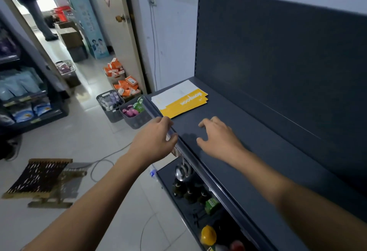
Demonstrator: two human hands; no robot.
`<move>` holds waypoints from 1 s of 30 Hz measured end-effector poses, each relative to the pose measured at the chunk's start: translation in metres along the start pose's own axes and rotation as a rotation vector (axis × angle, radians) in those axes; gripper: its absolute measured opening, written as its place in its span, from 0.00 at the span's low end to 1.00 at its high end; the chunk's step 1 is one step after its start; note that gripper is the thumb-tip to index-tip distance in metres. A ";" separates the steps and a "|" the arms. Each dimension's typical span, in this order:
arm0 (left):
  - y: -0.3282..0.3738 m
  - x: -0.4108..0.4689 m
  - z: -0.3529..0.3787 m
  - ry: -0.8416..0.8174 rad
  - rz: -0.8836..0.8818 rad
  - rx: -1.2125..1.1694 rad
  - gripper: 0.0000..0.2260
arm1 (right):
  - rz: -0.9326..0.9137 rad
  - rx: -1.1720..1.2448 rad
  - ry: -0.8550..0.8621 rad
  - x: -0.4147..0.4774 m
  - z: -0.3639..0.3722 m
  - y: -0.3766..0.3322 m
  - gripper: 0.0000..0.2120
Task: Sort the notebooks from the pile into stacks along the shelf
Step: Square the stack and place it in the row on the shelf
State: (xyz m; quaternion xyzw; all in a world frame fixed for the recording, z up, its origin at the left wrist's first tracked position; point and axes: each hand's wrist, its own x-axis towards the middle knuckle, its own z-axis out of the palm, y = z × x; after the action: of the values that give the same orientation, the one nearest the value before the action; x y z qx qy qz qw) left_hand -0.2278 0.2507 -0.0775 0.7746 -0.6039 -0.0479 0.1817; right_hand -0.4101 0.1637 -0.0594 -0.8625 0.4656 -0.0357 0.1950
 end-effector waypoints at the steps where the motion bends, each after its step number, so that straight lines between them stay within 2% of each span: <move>1: -0.013 0.010 -0.003 -0.010 0.013 -0.002 0.18 | 0.025 -0.004 0.004 0.011 0.001 -0.008 0.19; 13: -0.133 0.106 -0.019 -0.125 0.165 -0.005 0.16 | 0.304 -0.037 0.034 0.099 0.034 -0.070 0.17; 17: -0.149 0.144 -0.012 -0.163 0.206 -0.029 0.18 | 0.414 -0.068 0.006 0.131 0.038 -0.070 0.18; 24: -0.161 0.220 0.005 -0.232 0.255 -0.012 0.17 | 0.484 -0.021 0.043 0.189 0.041 -0.049 0.19; 30: -0.160 0.283 0.021 -0.324 0.292 -0.018 0.19 | 0.633 0.043 -0.038 0.223 0.046 -0.045 0.19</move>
State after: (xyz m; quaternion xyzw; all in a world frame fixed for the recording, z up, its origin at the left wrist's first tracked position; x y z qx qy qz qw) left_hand -0.0122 0.0090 -0.1103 0.6593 -0.7306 -0.1502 0.0943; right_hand -0.2374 0.0172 -0.1120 -0.6710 0.7063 0.0328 0.2233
